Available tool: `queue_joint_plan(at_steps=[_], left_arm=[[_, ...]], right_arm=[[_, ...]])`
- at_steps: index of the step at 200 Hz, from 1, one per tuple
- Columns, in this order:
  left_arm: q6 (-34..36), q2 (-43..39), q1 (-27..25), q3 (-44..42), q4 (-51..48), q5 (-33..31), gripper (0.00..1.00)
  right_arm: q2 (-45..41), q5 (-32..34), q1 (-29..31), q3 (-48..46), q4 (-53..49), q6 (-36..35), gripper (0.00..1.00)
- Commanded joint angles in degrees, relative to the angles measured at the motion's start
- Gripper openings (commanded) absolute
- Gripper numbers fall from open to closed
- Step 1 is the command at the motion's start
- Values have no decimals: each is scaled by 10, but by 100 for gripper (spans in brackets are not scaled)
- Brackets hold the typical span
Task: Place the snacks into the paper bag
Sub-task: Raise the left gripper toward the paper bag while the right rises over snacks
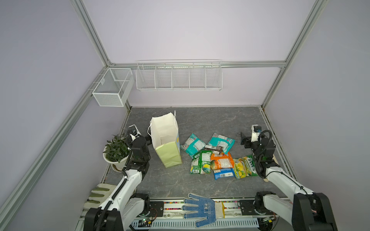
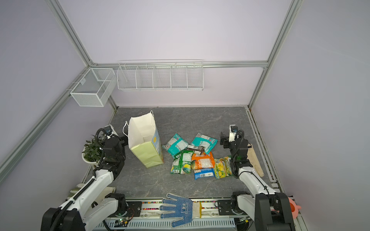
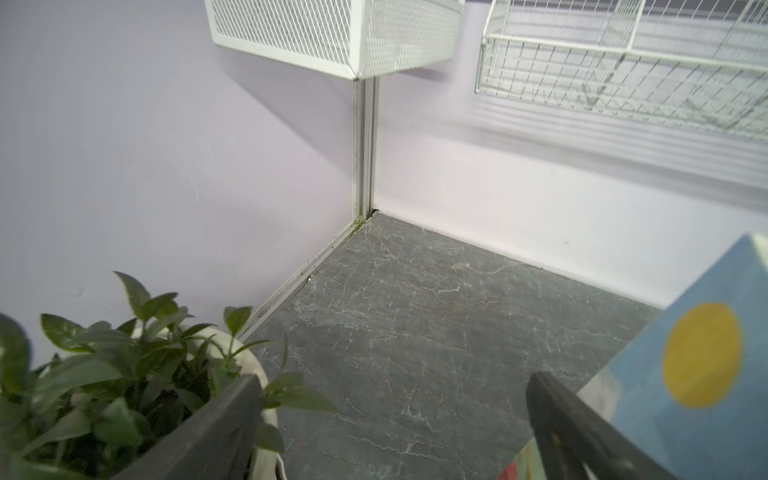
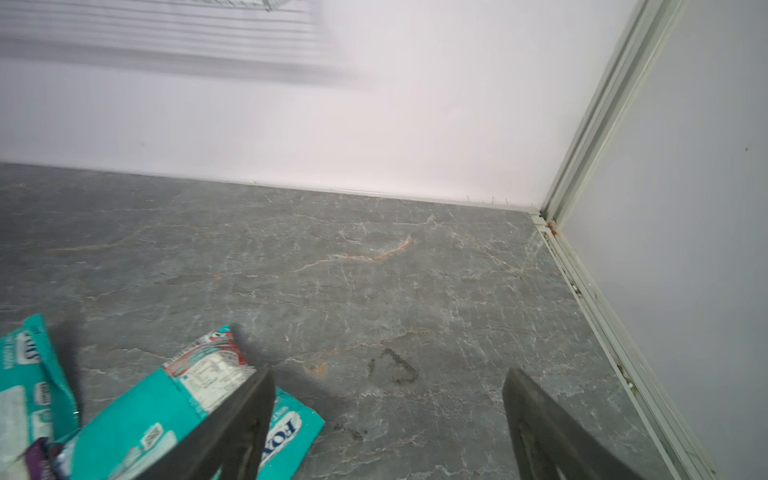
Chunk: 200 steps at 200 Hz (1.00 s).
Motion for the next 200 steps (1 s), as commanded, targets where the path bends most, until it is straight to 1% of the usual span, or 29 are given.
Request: queue_joint_plan(at_steps=[1, 26, 48, 55, 63, 67, 74, 76, 77, 78, 82, 84, 86, 90, 92, 94, 95, 97, 101, 113, 138, 144, 168, 200], left_arm=[[-52, -29, -2, 35, -107, -9, 99], [-75, -58, -2, 59, -177, 11, 99], [-87, -83, -2, 79, -225, 25, 99], [-93, -91, -2, 85, -240, 28, 99], [-106, -98, -2, 91, -255, 29, 100], [-112, -102, -2, 94, -261, 31, 100], [-123, -108, -2, 100, -271, 41, 100], [-126, -109, -2, 102, -273, 44, 100], [-128, -109, -2, 103, -274, 46, 100], [-129, -109, -2, 104, -276, 48, 100], [-135, -110, -2, 107, -279, 56, 100], [-137, -110, -2, 109, -281, 59, 100], [-140, -110, -2, 111, -285, 63, 100], [-145, -109, -2, 116, -291, 69, 100], [-148, -109, -2, 119, -294, 72, 100], [-150, -109, -2, 122, -298, 75, 99], [-150, -109, -2, 124, -300, 76, 100], [-152, -109, -2, 126, -303, 78, 99], [-155, -110, -2, 133, -310, 84, 99], [-157, -110, -2, 151, -334, 95, 99], [-149, -110, -2, 183, -379, 112, 99], [-145, -127, -2, 189, -387, 117, 99], [-134, -133, -2, 225, -423, 139, 99], [-131, -122, -2, 281, -474, 175, 98]], right_arm=[[-47, -34, 3, 4, -31, -12, 88], [-91, -70, 2, -13, -15, 4, 89], [-114, -128, 2, -1, -32, 17, 88], [-119, -153, 1, 4, -35, 31, 88], [-122, -154, 1, 10, -45, 62, 89], [-125, -138, 2, 16, -59, 98, 89], [-128, -79, 2, 31, -113, 171, 89], [-128, -70, 2, 34, -124, 182, 89], [-129, -56, 2, 37, -140, 193, 89], [-128, -34, 2, 46, -168, 220, 88], [-125, 8, 1, 63, -225, 262, 88], [-125, 17, 1, 67, -237, 271, 89], [-122, 43, 1, 84, -283, 297, 89], [-118, 73, 0, 108, -347, 323, 89], [-116, 78, 0, 114, -360, 327, 89], [-112, 89, -2, 132, -406, 333, 89], [-112, 89, -2, 132, -406, 333, 89], [-107, 93, -1, 148, -438, 331, 89], [-102, 93, -2, 156, -454, 325, 89], [-89, 62, -2, 171, -477, 295, 89], [-114, 38, -1, 155, -471, 287, 89], [-123, 38, -2, 151, -469, 288, 89], [-154, 13, -1, 137, -457, 275, 89], [-163, -28, -1, 139, -467, 262, 89]])
